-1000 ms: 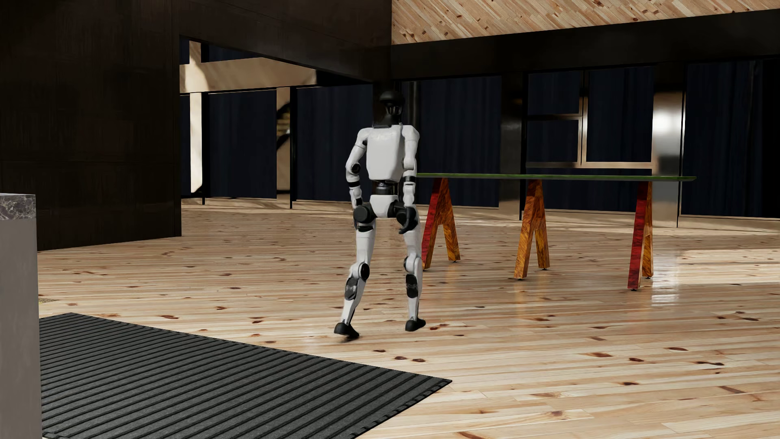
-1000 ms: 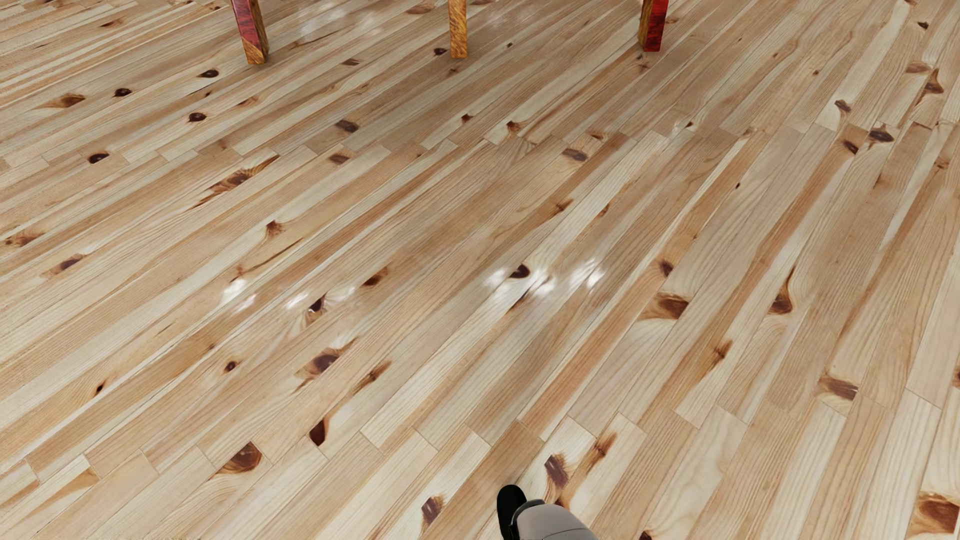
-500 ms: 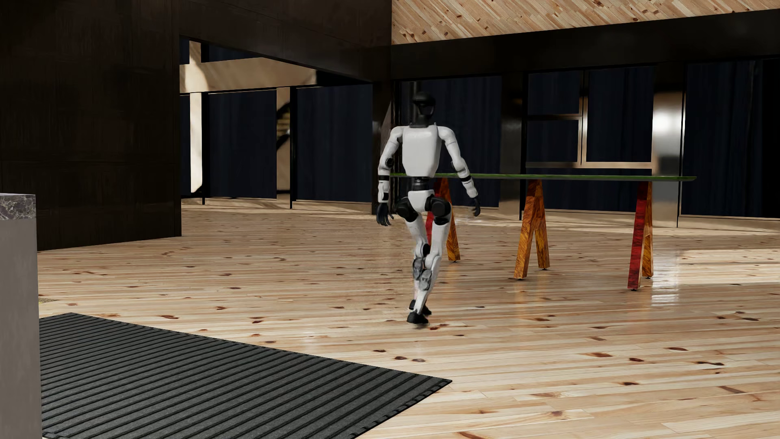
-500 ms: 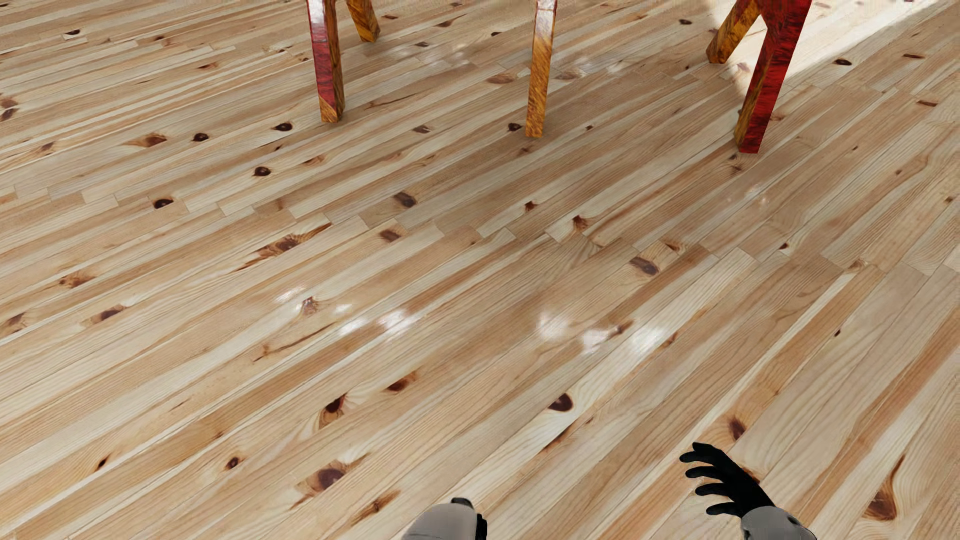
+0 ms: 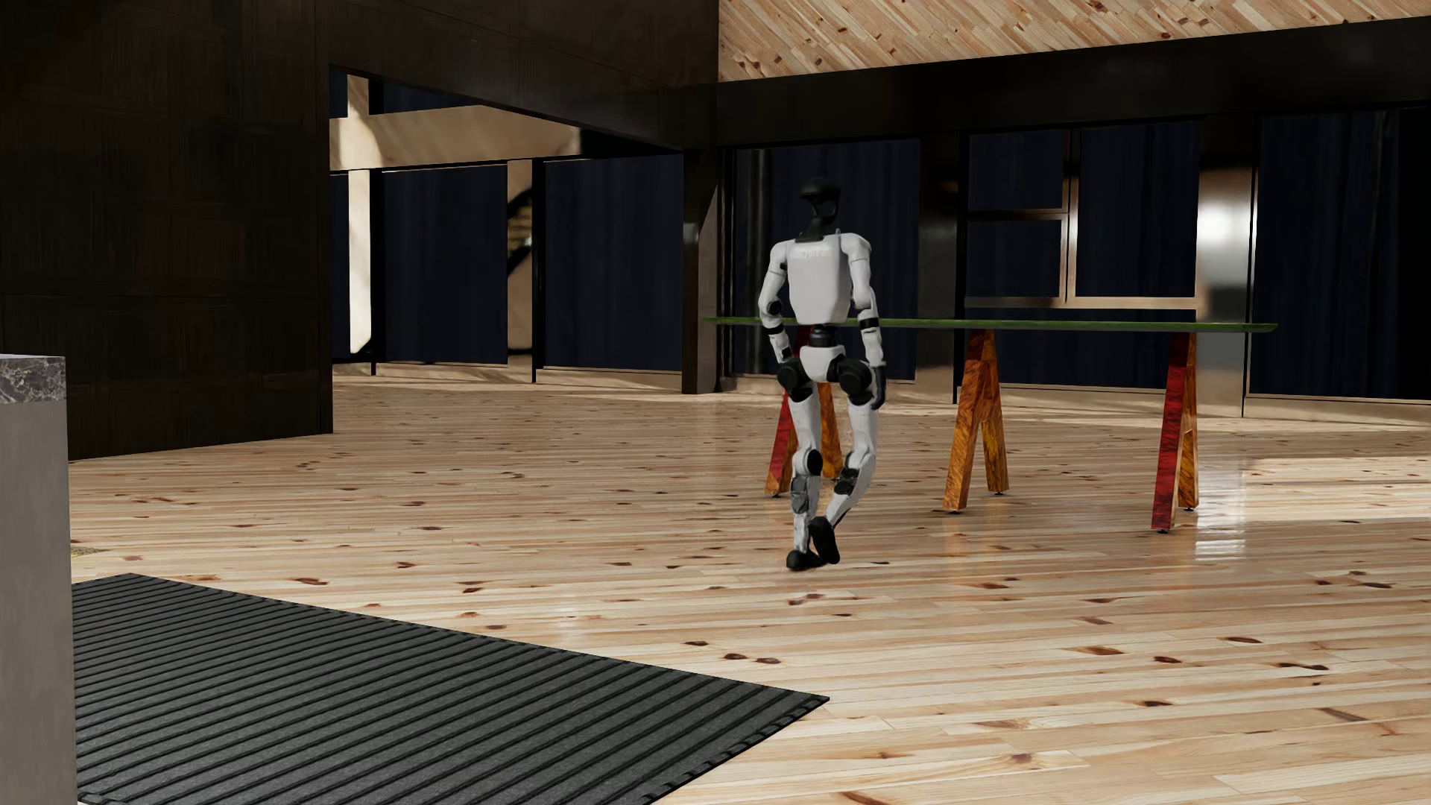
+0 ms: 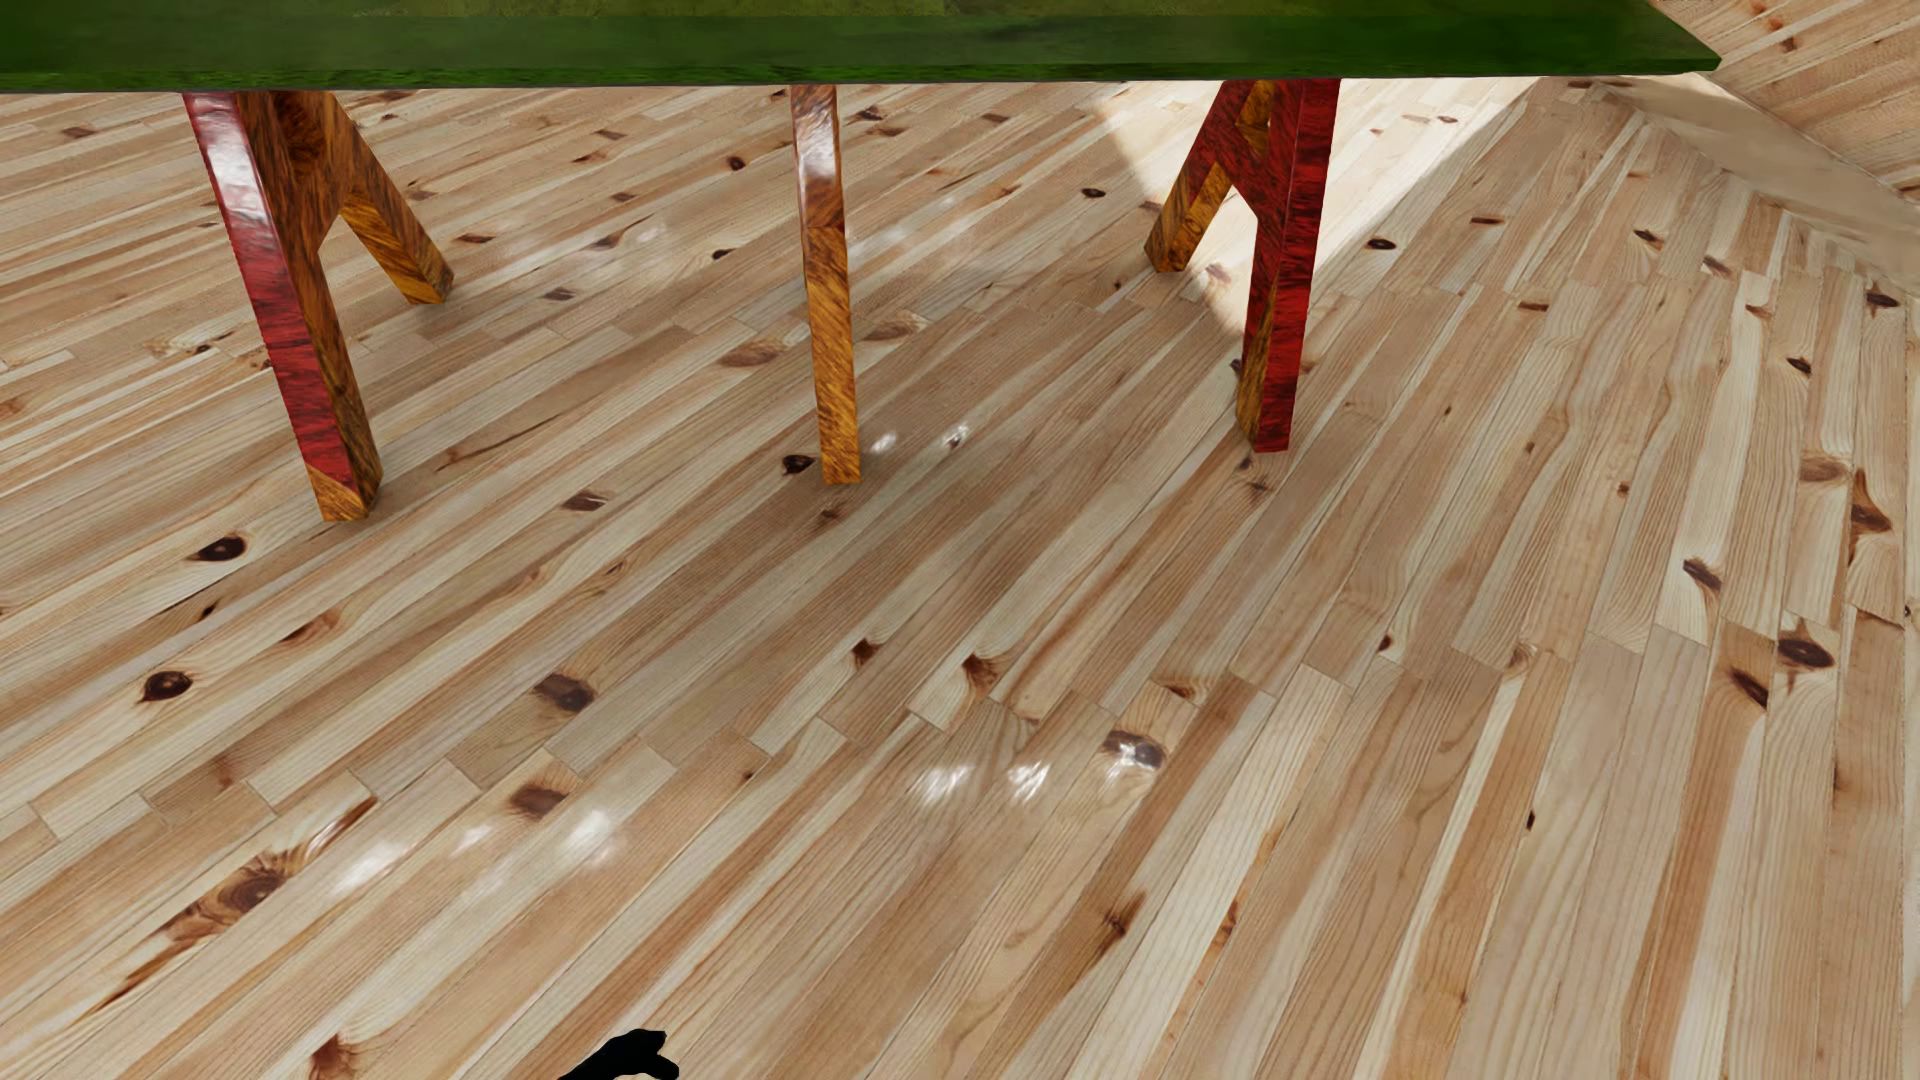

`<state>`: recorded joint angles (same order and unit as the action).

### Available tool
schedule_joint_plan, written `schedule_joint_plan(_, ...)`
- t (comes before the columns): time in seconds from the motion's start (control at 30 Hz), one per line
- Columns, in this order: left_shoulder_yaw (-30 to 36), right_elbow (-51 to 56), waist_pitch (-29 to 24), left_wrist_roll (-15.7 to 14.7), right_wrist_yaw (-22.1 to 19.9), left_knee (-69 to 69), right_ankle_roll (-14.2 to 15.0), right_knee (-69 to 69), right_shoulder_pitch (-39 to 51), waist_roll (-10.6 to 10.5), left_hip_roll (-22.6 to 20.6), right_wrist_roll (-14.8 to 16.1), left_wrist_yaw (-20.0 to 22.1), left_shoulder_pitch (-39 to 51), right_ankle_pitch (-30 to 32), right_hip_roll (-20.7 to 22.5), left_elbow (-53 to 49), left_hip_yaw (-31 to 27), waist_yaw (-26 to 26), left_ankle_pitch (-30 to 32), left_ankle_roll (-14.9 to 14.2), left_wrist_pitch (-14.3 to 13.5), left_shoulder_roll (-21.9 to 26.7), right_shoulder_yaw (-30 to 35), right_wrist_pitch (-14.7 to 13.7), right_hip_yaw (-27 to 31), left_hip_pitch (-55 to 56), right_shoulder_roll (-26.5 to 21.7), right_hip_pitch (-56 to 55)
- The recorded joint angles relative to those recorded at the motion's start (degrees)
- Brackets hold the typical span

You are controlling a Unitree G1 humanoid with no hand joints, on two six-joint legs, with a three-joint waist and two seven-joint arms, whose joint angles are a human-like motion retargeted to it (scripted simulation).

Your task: Approach the dark gray table

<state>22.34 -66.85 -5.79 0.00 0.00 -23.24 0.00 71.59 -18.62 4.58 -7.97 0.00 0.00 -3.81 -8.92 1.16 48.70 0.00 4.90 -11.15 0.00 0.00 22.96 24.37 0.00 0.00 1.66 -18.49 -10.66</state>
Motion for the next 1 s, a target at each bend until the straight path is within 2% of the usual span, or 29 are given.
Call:
schedule_joint_plan(0.07,-6.48,-1.22,0.08,0.00,0.00,0.83,0.00,-5.78,-3.94,-0.62,0.86,0.00,0.00,1.76,-3.38,1.00,-4.65,0.00,2.85,-3.94,0.00,0.00,0.25,1.28,0.00,0.00,-4.90,0.04,-7.01)
schedule_joint_plan(0.13,-10.81,-1.25,-0.06,0.00,0.00,1.59,0.00,-20.14,-6.64,-1.47,1.89,0.00,0.00,3.17,-2.55,1.77,-8.18,0.00,5.33,-6.90,0.00,0.00,-0.30,2.90,0.00,0.00,-9.08,0.24,-10.80)
schedule_joint_plan(0.23,-10.13,-1.90,-0.24,0.00,0.00,1.81,0.00,-43.93,-7.42,-1.28,2.89,0.00,0.00,3.93,-1.72,0.33,-11.72,0.00,8.10,-9.56,0.00,0.00,-1.05,4.92,0.00,0.00,-14.28,1.62,-9.88)
schedule_joint_plan(0.3,-6.45,-1.63,0.02,0.00,0.00,0.65,0.00,-49.38,-6.21,-1.04,3.77,0.00,0.00,3.03,-2.07,-1.01,-11.83,0.00,8.76,-9.61,0.00,0.00,-2.01,6.54,0.00,0.00,-16.52,2.32,-8.91)
schedule_joint_plan(0.37,-2.38,-0.31,0.59,0.00,0.00,-1.31,0.00,-45.32,-4.46,-2.39,5.48,0.00,0.00,-0.26,5.81,-0.82,-9.47,0.00,8.24,-6.97,0.00,0.00,-3.72,4.01,0.00,0.00,-18.70,2.35,-8.52)
schedule_joint_plan(0.4,-0.75,0.98,1.14,0.00,0.00,-3.24,0.00,-43.22,-3.57,-3.79,6.60,0.00,0.00,-2.87,10.18,0.24,-7.16,0.00,7.19,-3.84,0.00,0.00,-4.71,1.37,0.00,0.00,-19.18,2.07,-8.18)
schedule_joint_plan(0.43,0.93,2.87,1.61,0.00,0.00,-6.71,0.00,-41.46,-2.76,-5.28,7.67,0.00,0.00,-5.81,11.54,1.65,-3.86,0.00,5.70,1.06,0.00,0.00,-5.58,-1.27,0.00,0.00,-18.76,1.53,-7.13)
schedule_joint_plan(0.5,5.33,8.22,1.78,0.00,0.00,-19.59,0.00,-40.05,-1.19,-7.54,9.55,0.00,0.00,-10.93,7.96,3.98,5.14,0.00,2.71,13.88,0.00,0.00,-6.36,-5.55,0.00,0.00,-13.43,-0.37,-2.23)
schedule_joint_plan(0.53,7.77,10.81,1.44,0.00,0.00,-28.56,0.00,-40.43,-0.06,-8.56,10.50,0.00,0.00,-12.79,5.37,5.18,9.52,0.00,1.64,17.35,0.00,0.00,-6.20,-7.28,0.00,0.00,-8.66,-1.61,0.96)
schedule_joint_plan(0.6,9.69,13.20,0.54,0.00,0.00,-46.27,0.00,-41.66,3.48,-9.84,10.89,0.00,0.00,-16.06,1.27,7.33,16.08,0.00,-0.94,14.99,0.00,0.00,-5.30,-11.16,0.00,0.00,1.96,-3.99,6.75)
schedule_joint_plan(0.67,8.73,12.62,0.01,0.00,0.00,-53.01,0.00,-42.50,7.89,-10.01,9.81,0.00,0.00,-19.24,-1.30,8.29,19.52,0.00,-5.06,11.92,0.00,0.00,-4.04,-14.46,0.00,0.00,10.91,-5.90,11.35)
schedule_joint_plan(0.73,7.94,13.05,-0.36,0.00,0.00,-44.94,0.00,-43.28,11.32,-10.41,8.90,0.00,0.00,-22.01,-3.31,8.81,19.96,0.00,-8.95,12.43,0.00,0.00,-3.01,-17.01,0.00,0.00,16.69,-7.61,15.71)
schedule_joint_plan(0.83,6.10,17.22,-0.08,0.00,0.00,-17.85,0.00,-45.34,13.42,-11.57,8.41,0.00,0.00,-25.12,-7.50,9.68,16.77,0.00,-13.48,14.79,0.00,0.00,-3.19,-18.54,0.00,0.00,18.80,-9.91,22.22)
schedule_joint_plan(0.93,3.89,20.65,1.84,0.00,0.00,2.17,0.00,-46.14,14.01,-13.25,10.02,0.00,0.00,-27.45,-12.66,10.53,12.32,0.00,-16.22,4.97,0.00,0.00,-6.23,-19.05,0.00,0.00,18.32,-10.93,26.02)
schedule_joint_plan(0.97,4.19,20.77,2.51,0.00,0.00,3.87,0.00,-45.68,14.00,-13.45,10.90,0.00,0.00,-27.36,-13.56,10.55,12.07,0.00,-16.59,0.71,0.00,0.00,-7.37,-19.30,0.00,0.00,18.41,-10.40,26.37)
schedule_joint_plan(1.0,5.38,20.37,2.88,0.00,0.00,3.10,0.00,-45.15,13.70,-13.27,11.58,0.00,0.00,-26.64,-14.13,10.36,12.38,0.00,-16.66,-1.02,0.00,0.00,-8.23,-19.46,0.00,0.00,18.37,-9.41,26.83)
